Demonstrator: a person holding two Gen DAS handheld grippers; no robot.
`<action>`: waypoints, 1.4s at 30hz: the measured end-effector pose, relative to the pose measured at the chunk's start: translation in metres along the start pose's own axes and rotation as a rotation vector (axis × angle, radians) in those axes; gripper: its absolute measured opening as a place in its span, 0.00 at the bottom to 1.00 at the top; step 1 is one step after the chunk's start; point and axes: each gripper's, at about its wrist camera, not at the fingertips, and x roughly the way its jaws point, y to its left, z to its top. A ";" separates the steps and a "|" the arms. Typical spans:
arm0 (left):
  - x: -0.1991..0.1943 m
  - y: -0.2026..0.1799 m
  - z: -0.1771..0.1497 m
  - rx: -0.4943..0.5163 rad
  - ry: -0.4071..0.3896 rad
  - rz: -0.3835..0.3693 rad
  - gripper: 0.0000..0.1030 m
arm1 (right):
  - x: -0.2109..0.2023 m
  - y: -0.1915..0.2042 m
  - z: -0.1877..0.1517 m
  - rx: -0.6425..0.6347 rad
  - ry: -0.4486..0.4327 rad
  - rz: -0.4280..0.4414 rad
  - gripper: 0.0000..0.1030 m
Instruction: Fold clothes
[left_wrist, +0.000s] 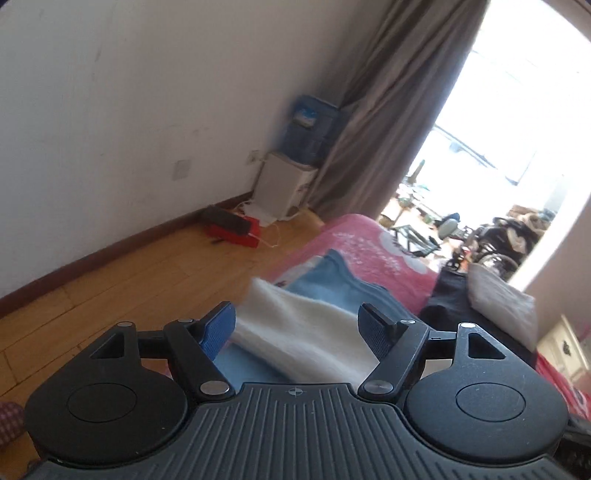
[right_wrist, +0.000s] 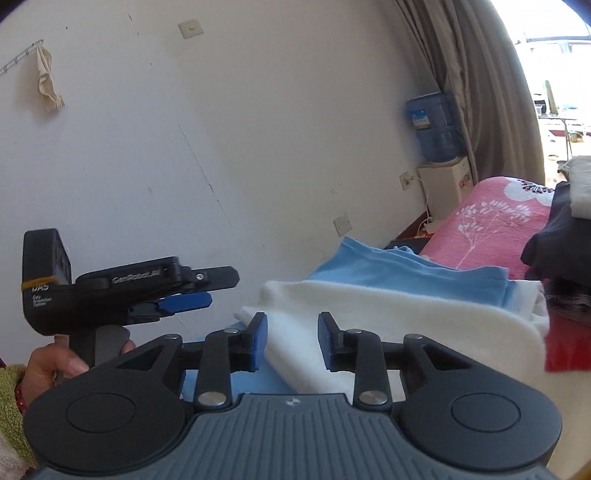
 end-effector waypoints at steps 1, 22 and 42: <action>0.009 0.005 0.004 -0.001 0.020 -0.008 0.72 | 0.008 0.003 -0.001 -0.007 0.008 0.000 0.38; 0.064 0.028 0.027 0.051 0.231 -0.156 0.17 | 0.083 0.051 -0.031 -0.323 0.095 -0.163 0.15; -0.082 -0.253 -0.065 0.388 0.300 -0.795 0.09 | -0.215 0.007 -0.117 0.372 -0.403 -0.249 0.17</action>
